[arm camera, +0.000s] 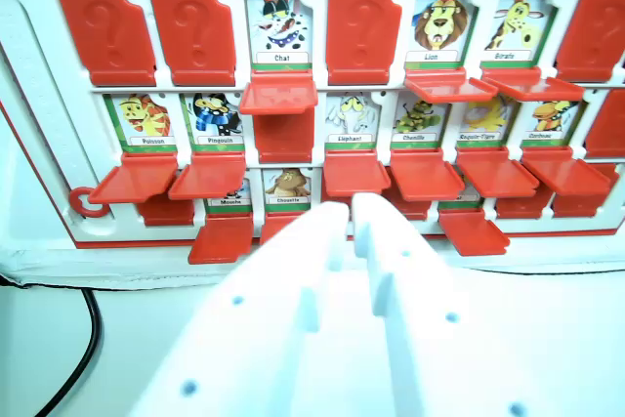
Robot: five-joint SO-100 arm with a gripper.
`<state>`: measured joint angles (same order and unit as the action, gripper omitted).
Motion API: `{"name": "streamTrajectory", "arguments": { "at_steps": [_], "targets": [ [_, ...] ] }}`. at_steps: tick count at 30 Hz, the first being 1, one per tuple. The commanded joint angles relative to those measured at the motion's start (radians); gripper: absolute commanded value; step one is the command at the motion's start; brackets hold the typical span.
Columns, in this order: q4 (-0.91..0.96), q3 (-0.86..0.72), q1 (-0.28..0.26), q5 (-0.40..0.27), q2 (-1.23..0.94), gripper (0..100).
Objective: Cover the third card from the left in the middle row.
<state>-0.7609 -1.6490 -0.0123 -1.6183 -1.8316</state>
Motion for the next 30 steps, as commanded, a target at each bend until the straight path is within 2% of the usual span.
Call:
{"name": "streamTrajectory", "arguments": {
  "at_steps": [1, 11, 30],
  "targets": [
    [-0.098, 0.1, 0.006, -0.008, -0.163, 0],
    [-0.282, 0.229, -0.006, 0.0, -0.219, 0],
    [-0.298, 0.221, -0.021, -0.005, -0.261, 0]
  ]
}}
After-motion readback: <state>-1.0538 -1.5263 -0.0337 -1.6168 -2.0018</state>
